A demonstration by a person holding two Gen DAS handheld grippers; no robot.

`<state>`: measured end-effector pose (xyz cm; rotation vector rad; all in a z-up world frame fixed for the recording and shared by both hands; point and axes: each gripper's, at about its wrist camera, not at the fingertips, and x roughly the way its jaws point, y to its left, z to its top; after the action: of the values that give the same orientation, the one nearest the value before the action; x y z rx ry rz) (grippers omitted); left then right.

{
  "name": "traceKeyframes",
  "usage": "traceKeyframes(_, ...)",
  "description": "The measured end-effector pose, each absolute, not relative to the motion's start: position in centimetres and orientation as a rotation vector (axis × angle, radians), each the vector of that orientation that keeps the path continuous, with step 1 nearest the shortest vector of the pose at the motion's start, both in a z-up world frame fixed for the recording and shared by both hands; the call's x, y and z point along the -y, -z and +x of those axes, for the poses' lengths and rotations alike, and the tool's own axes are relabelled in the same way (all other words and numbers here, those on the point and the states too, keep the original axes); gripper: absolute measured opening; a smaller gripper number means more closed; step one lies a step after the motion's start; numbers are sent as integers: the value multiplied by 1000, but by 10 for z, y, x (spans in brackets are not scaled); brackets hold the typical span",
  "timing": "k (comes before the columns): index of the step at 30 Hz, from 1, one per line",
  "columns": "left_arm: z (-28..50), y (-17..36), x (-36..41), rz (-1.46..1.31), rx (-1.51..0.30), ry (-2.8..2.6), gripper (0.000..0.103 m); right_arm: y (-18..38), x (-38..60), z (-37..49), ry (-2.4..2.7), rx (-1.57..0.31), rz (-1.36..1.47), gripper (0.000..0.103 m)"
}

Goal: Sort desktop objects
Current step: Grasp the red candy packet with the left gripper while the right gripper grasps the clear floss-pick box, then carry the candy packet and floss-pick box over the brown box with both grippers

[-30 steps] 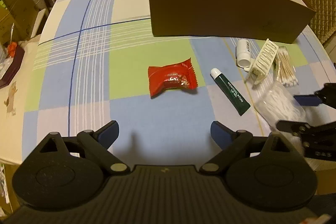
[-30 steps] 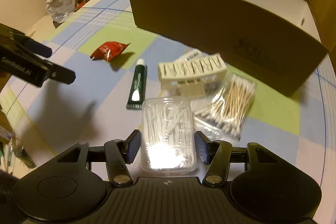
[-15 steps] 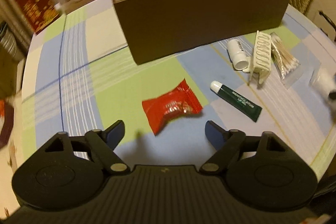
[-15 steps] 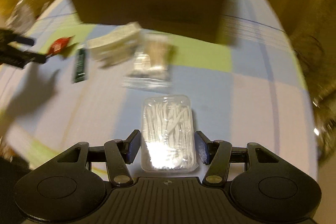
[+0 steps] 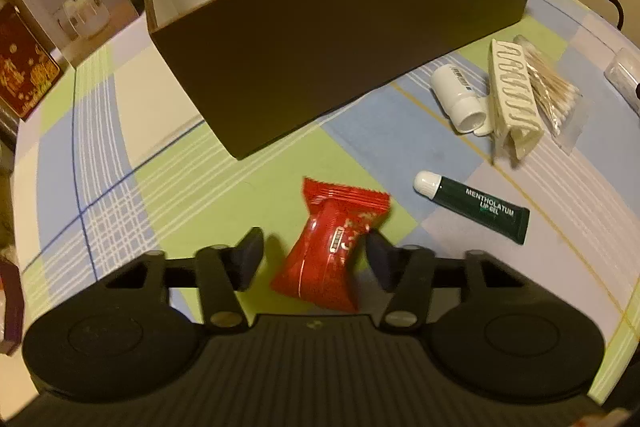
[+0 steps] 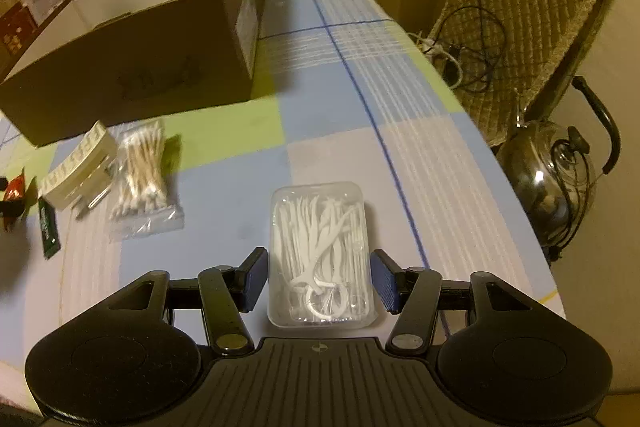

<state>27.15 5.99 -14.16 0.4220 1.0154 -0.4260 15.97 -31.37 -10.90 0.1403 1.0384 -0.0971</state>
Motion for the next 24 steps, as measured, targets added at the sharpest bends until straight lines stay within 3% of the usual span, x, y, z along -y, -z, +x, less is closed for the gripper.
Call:
traceKeyframes(3, 276, 142, -63, 346, -1044, 424, 32, 109, 314, 161, 102, -1024, 130, 53)
traceKeyframes(7, 276, 142, -68, 263, -1068, 392, 26, 110, 309, 167, 96, -1008, 107, 53)
traceKeyframes(24, 262, 131, -66, 184, -1104, 306, 24, 127, 308, 183, 72, -1028, 40, 54)
